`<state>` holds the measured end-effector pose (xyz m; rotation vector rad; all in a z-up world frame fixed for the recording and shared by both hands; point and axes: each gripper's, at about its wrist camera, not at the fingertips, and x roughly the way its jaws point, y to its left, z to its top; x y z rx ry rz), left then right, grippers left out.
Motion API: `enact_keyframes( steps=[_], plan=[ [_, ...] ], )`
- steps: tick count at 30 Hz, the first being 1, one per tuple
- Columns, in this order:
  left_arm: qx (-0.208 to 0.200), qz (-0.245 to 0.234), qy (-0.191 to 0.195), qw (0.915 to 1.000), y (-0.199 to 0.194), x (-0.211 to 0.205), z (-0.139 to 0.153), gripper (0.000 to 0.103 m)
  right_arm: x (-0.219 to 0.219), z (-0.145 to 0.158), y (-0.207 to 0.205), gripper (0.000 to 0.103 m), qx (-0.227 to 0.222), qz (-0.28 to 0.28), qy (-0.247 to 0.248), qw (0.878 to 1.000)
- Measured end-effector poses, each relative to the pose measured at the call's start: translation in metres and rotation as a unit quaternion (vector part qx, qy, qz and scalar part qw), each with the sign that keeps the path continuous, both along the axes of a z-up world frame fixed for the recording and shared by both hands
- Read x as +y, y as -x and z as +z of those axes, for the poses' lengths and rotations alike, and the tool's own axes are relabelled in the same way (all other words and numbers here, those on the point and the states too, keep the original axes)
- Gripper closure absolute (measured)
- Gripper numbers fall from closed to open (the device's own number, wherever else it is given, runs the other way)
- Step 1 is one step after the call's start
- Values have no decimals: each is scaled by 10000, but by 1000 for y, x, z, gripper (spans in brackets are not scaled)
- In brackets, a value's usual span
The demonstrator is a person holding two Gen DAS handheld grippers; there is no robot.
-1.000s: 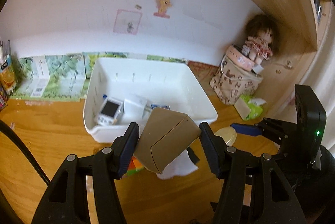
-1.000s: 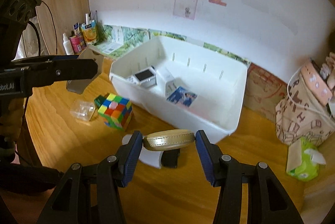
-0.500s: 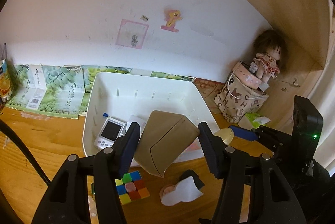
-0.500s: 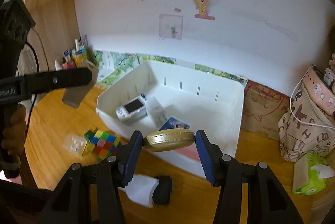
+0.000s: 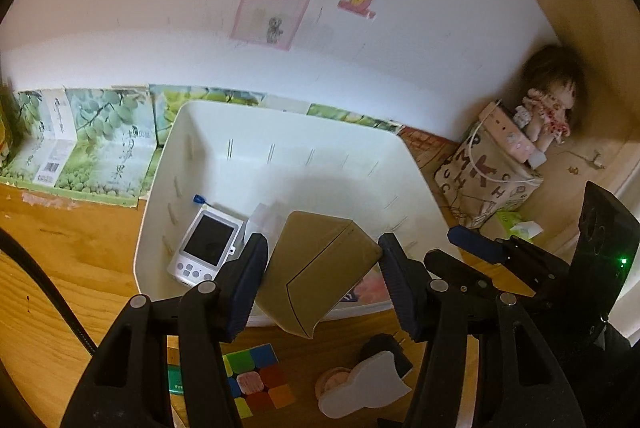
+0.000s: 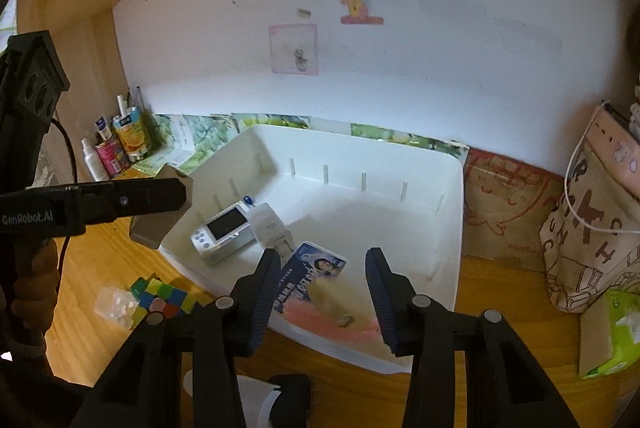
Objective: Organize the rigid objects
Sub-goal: 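Carry the beige box in the left tool and gold tin in the right tool over the bin, then lower both items into the white bin and open both tools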
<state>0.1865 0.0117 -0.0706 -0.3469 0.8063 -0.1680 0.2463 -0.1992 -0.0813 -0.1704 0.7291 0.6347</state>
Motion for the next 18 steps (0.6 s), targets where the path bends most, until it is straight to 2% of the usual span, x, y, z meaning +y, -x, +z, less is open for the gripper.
enact_keyframes(
  steps=[9, 11, 15, 18],
  plan=[
    [183, 132, -53, 9997, -8, 1, -10, 40, -1, -11, -10, 58, 281, -116, -65, 9995],
    [203, 172, -83, 9996, -7, 1, -10, 32, -2, -11, -10, 58, 321, -124, -102, 9994],
    [209, 272, -162, 9993, -5, 3, -6, 26, -3, -7, -6, 56, 356, -113, -144, 9992],
    [107, 343, -174, 9992, 1, 3, 0, 22, -6, 0, -1, 48, 324, -120, -245, 9991]
  ],
)
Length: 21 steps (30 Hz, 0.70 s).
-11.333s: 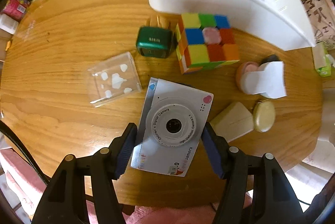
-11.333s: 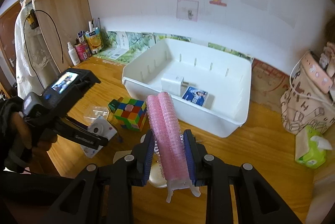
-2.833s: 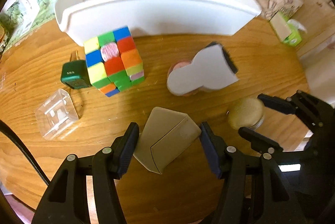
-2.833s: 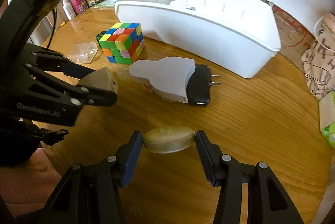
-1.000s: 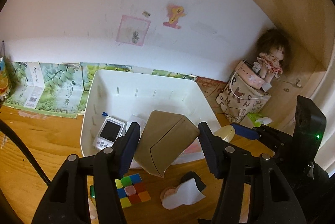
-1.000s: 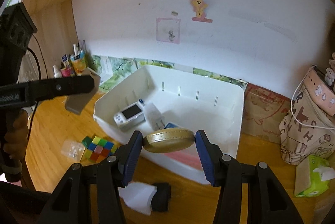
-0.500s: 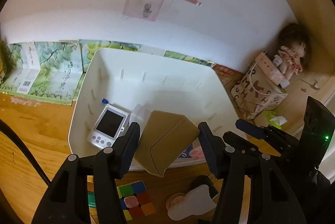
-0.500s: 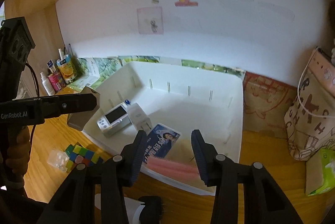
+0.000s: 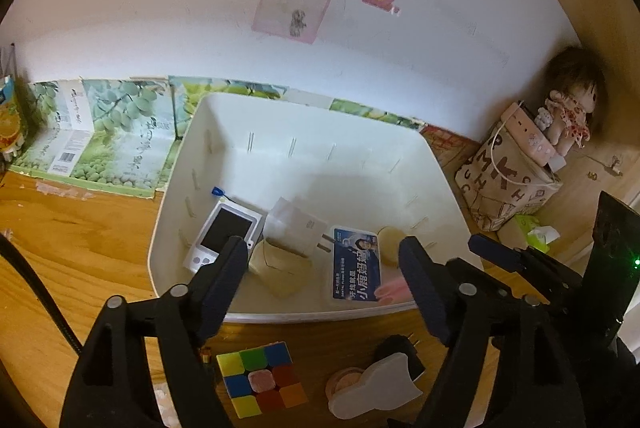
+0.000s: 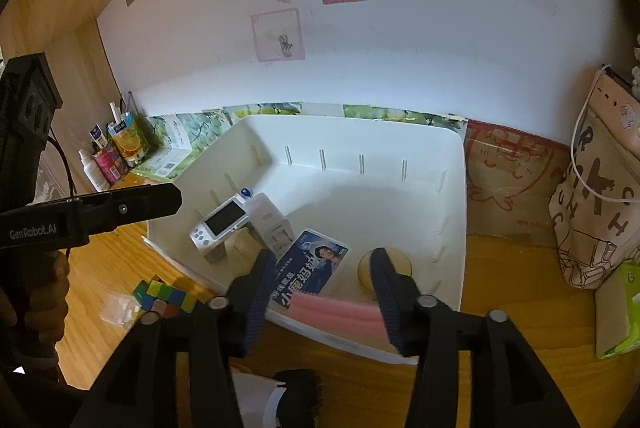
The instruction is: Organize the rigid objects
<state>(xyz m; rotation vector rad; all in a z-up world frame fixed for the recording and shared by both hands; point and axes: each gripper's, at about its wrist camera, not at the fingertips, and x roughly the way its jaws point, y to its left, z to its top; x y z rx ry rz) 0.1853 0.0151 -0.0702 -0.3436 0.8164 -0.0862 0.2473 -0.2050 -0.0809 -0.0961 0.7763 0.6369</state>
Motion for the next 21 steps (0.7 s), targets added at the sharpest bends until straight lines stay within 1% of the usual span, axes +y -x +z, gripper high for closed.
enact_keyframes(
  steps=[3, 5, 9, 11, 13, 15, 18, 19, 21],
  plan=[
    [-109, 42, -38, 9999, 7, -1, 8, 21, -3, 9, 6, 45, -83, -46, -125, 9999],
    [-199, 84, -52, 9998, 12, -1, 14, 21, -5, 15, 11, 41, -120, -56, -193, 9997],
    [-393, 239, -18, 9989, 27, 0, 27, 21, -11, 27, 24, 39, -222, -105, -336, 9991],
    [-473, 314, 55, 9984, 35, 0, 31, 20, -15, 32, 31, 33, -240, -145, -444, 9986],
    [-556, 378, 117, 9977, 46, 0, 36, 18, -18, 37, 40, 29, -229, -176, -562, 9980],
    [-646, 434, 116, 9969, 57, 0, 40, 17, -22, 41, 50, 28, -234, -189, -626, 9976],
    [-724, 541, 114, 9958, 72, -2, 45, 17, -24, 45, 65, 26, -231, -186, -658, 9974],
    [-726, 577, 94, 9956, 78, -3, 45, 17, -25, 46, 69, 24, -216, -194, -675, 9973],
    [-704, 601, 49, 9957, 88, -5, 44, 17, -27, 47, 81, 22, -185, -218, -716, 9970]
  ],
)
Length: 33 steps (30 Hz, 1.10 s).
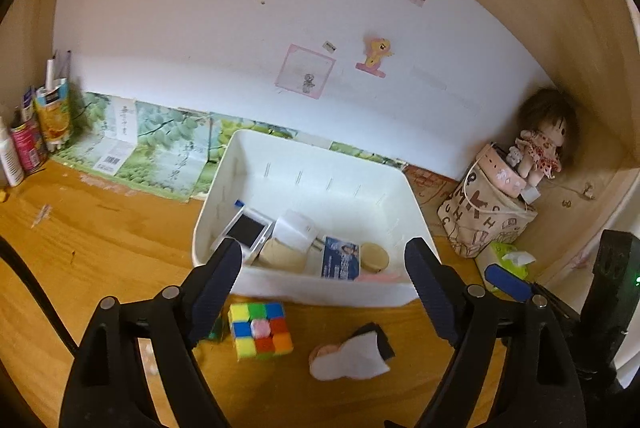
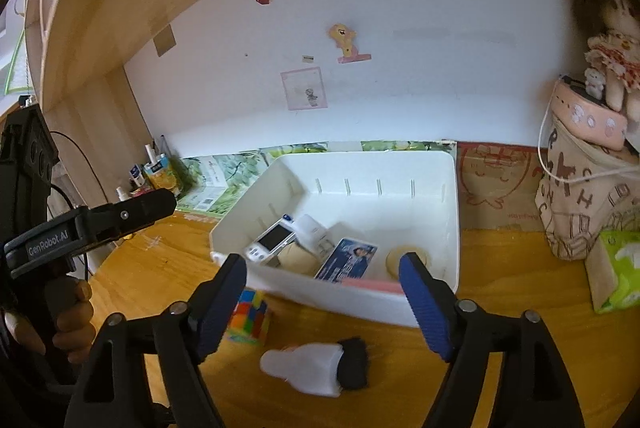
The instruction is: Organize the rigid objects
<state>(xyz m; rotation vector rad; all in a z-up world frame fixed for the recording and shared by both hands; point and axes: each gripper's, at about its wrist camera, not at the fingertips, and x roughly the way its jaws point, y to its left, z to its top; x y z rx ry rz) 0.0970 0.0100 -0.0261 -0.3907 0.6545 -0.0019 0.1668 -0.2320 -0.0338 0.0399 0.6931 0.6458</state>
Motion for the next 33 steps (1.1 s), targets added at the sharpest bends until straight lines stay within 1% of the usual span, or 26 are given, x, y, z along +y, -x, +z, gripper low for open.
enact_keyframes(
  steps=[4, 8, 11, 17, 23, 25, 30, 33],
  plan=[
    [70, 28, -6, 10000, 19, -3, -4, 17, -3, 0, 20, 22, 81, -54, 8, 10000],
    [97, 72, 24, 9999, 35, -4, -6, 17, -6, -3, 42, 22, 262, -139, -56, 9995],
    [67, 24, -61, 10000, 50, -9, -5, 17, -7, -6, 58, 22, 357, -185, -41, 9992],
    [206, -70, -233, 9995, 75, -14, -9, 17, -10, -13, 83, 22, 649, -304, -214, 9972],
    [446, -37, -240, 9987, 99, -9, -18, 17, -9, -24, 103, 22, 997, -389, -318, 9937],
    [583, -18, -206, 9981, 105, -5, -23, 17, -9, -30, 109, 22, 1210, -427, -378, 9910],
    [874, -31, -47, 9962, 111, 3, -38, 17, -9, -41, 117, 22, 1576, -518, -367, 9855],
    [987, -82, -83, 9951, 110, 6, -43, 17, -9, -47, 119, 22, 1748, -649, -354, 9818]
  ],
)
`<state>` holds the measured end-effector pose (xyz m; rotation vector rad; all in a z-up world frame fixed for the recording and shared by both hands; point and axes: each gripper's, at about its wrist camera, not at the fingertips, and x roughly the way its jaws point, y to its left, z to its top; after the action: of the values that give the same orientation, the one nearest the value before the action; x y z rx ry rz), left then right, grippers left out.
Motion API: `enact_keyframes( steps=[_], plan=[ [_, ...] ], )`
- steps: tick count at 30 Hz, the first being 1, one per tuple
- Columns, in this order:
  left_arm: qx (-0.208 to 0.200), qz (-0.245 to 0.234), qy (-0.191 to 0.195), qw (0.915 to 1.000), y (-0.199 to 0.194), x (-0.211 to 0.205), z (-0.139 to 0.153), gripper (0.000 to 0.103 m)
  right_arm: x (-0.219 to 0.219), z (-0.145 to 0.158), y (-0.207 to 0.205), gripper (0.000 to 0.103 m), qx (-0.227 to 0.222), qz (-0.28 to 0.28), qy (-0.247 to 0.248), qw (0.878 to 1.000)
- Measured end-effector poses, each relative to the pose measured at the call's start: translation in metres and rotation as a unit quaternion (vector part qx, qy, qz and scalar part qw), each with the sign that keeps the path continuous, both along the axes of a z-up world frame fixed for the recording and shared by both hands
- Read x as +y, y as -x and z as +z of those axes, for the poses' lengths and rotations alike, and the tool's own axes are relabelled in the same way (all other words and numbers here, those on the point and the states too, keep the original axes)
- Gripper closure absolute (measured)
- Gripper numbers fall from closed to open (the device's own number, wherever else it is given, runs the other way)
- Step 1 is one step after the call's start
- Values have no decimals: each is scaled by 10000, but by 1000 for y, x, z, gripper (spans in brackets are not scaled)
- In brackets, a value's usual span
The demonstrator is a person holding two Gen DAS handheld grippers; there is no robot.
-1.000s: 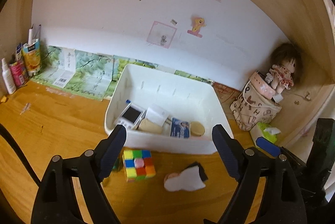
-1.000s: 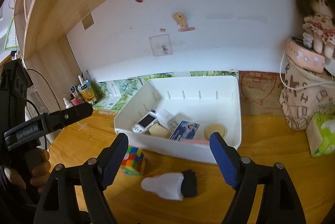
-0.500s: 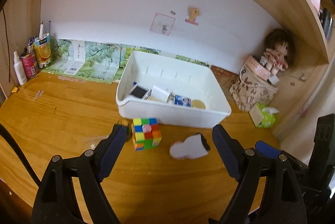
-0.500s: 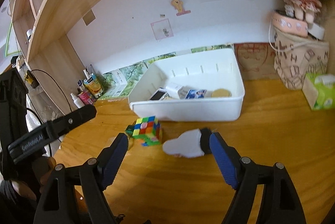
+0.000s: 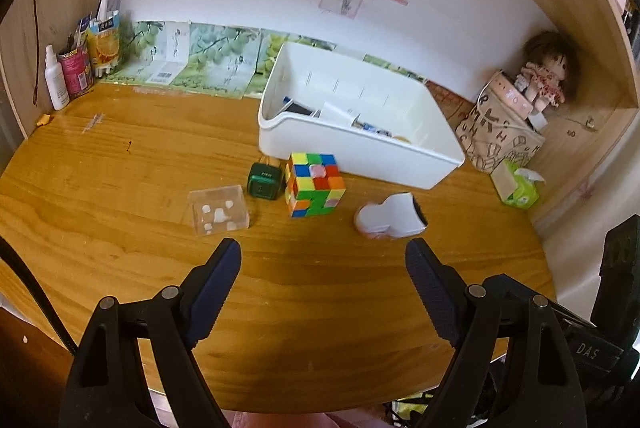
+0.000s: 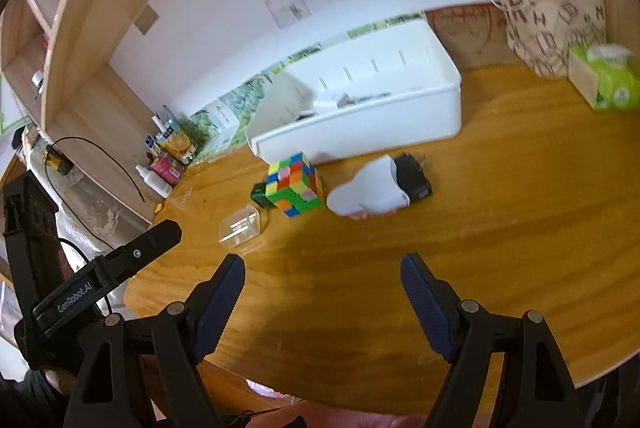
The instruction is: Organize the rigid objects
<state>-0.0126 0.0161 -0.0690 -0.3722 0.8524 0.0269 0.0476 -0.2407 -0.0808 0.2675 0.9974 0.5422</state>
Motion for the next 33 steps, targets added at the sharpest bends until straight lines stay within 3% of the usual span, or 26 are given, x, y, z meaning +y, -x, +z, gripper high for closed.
enact_keyframes(
  steps=[16, 25, 33],
  plan=[
    [630, -636, -222, 9957, -52, 49, -24, 17, 40, -46, -41, 22, 1299, -1065, -178, 9856],
    [954, -1169, -162, 9884, -91, 65, -44, 17, 55, -66, -61, 22, 1725, -1769, -187, 9688],
    [1037, -1850, -364, 9766, -121, 54, -58, 17, 49, -81, -77, 22, 2003, -2486, -371, 9469]
  ],
)
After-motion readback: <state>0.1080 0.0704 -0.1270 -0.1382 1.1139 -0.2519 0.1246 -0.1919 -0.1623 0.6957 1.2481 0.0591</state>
